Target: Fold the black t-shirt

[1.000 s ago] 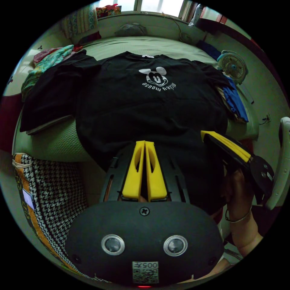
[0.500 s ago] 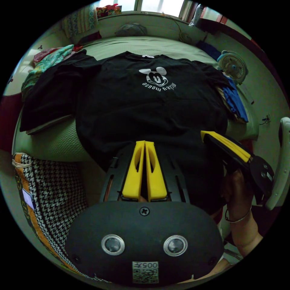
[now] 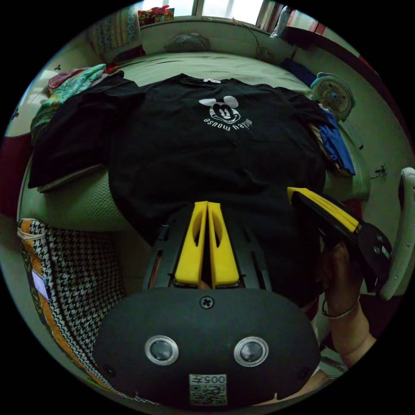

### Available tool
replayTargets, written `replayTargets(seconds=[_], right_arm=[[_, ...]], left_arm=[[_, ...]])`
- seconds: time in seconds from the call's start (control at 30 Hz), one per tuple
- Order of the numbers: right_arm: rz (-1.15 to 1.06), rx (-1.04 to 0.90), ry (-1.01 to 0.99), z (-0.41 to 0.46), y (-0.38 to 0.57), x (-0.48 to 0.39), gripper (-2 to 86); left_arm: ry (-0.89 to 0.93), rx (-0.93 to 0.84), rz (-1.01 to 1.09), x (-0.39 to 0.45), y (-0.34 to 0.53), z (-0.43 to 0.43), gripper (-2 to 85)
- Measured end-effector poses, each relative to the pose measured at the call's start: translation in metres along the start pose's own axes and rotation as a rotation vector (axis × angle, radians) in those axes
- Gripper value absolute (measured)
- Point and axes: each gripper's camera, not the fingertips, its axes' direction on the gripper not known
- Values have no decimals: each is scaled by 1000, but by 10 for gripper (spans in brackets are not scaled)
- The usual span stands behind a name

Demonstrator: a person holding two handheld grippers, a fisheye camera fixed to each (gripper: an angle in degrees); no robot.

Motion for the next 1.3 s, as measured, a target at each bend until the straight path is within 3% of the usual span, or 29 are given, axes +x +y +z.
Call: replayTargets(seconds=[1.3], right_arm=[[3, -6, -5, 6, -4, 14, -9]], left_arm=[[-8, -2, 4, -22, -8, -1, -7]])
